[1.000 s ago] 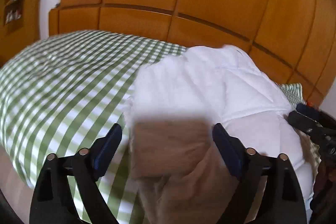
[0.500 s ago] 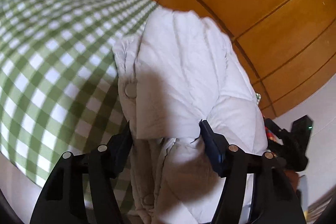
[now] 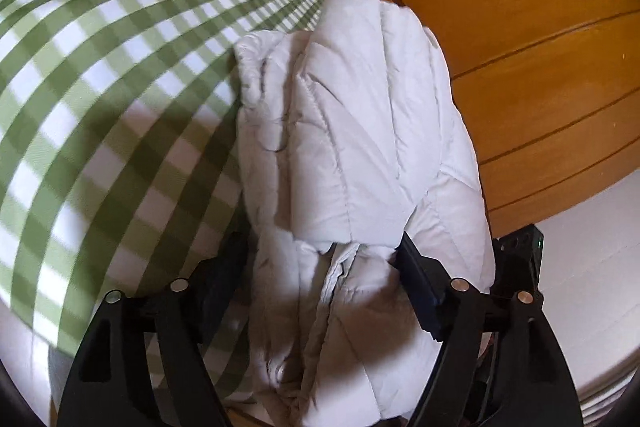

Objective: Fold small clothes

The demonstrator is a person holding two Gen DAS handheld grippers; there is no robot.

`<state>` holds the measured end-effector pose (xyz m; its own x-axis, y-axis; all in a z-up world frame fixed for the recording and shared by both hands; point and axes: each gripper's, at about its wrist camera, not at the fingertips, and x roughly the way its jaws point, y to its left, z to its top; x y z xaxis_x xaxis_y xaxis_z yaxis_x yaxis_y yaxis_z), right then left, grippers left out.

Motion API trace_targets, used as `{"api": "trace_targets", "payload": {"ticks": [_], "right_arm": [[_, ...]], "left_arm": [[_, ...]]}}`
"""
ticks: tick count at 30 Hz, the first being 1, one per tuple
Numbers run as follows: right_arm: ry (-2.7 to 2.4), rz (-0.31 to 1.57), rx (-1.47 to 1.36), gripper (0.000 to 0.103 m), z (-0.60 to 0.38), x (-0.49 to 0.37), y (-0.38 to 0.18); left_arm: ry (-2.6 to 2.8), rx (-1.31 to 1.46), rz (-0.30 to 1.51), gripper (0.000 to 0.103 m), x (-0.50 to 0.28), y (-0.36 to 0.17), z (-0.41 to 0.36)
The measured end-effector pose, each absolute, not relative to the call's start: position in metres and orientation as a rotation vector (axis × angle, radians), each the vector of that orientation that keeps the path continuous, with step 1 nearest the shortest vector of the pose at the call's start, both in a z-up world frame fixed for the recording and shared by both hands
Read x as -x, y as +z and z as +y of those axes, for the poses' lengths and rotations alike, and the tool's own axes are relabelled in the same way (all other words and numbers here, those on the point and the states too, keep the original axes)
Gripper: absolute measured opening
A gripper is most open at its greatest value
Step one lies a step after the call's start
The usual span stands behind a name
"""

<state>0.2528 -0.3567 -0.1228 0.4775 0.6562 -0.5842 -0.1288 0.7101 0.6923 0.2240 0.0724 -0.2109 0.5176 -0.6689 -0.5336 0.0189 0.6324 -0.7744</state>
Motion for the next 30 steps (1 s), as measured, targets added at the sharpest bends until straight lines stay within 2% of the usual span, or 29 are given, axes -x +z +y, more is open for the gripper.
{"api": "trace_targets", "payload": {"ticks": [6,11,14,16,22,24,30], "right_arm": [[0.555,0.979,-0.660,0.097,-0.347,-0.263,-0.130],[0.606,1.011,-0.762,0.096,-0.350,-0.269,-0.148],[0.622,0.998,-0.748,0.089,-0.353,-0.267,-0.149],[0.627,0.990,-0.734,0.079,-0.353,-0.264,-0.148],[0.612,0.901,-0.671,0.063,-0.350,-0.245,-0.127],[0.622,0.840,-0.638,0.062,-0.343,-0.236,-0.114],[0.610,0.706,-0.501,0.061,-0.326,-0.213,-0.085]], "left_arm": [[-0.575,0.852,0.981,0.066,-0.239,-0.220,0.062],[-0.651,0.913,1.023,0.065,-0.238,-0.227,0.055],[-0.699,0.947,1.043,0.064,-0.237,-0.233,0.048],[-0.702,0.940,1.039,0.060,-0.237,-0.233,0.045],[-0.704,0.807,1.029,0.039,-0.243,-0.211,0.030],[-0.705,0.761,1.010,0.034,-0.244,-0.199,0.028],[-0.727,0.706,0.964,0.032,-0.258,-0.179,0.015]]}}
